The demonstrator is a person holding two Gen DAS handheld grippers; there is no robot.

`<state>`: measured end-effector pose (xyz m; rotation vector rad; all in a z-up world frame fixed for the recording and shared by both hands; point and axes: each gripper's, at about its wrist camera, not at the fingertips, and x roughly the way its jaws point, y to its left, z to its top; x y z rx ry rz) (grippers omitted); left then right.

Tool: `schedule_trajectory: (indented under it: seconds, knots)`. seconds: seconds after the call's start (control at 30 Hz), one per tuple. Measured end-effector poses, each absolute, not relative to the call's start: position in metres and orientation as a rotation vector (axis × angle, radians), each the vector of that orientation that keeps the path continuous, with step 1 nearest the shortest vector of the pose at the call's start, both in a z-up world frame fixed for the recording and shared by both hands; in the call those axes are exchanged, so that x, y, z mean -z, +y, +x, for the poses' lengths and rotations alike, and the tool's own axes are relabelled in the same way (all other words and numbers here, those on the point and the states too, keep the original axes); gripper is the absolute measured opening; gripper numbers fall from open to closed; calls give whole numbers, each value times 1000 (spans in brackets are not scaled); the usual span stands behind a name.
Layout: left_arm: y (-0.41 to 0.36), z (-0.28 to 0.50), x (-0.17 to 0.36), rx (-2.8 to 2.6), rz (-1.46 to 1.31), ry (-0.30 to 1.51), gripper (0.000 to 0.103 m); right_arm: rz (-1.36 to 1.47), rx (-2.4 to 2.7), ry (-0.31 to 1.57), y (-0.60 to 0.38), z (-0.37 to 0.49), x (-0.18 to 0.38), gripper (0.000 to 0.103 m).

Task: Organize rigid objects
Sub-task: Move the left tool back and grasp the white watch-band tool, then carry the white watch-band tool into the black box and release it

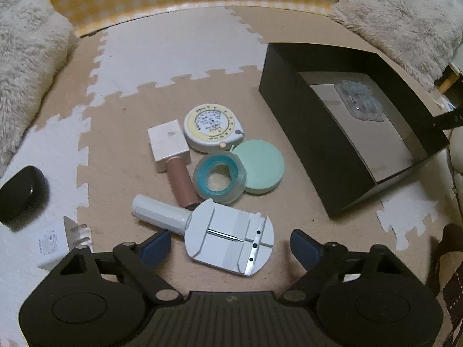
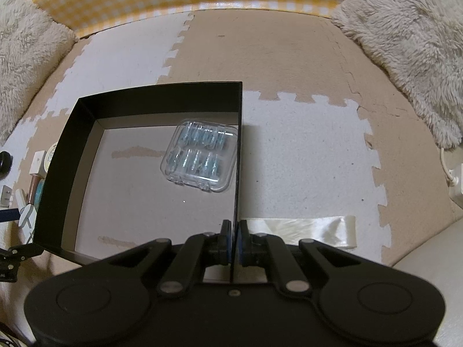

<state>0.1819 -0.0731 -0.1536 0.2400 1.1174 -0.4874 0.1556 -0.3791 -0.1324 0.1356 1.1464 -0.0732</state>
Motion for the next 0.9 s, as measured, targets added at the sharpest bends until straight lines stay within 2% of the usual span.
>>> schedule_trajectory:
  seconds: [0.07,0.23,0.3,0.7,0.9]
  knots:
    - [-72,183,155,480,228,1127,84,133,73,1147,-379,156,133,5]
    - [-69,185,157,460,211,1143,68,131,73,1149,-378,156,132,5]
    - [-69,185,156,460,202,1148,65,131,73,1149,-378,156,132,5]
    - [-60,186,151,413,67,1173,65,144,72,1150,-380,156,133,5]
    - [-58,184,137,408,26,1123,65,142,72,1148,-380,156,132,5]
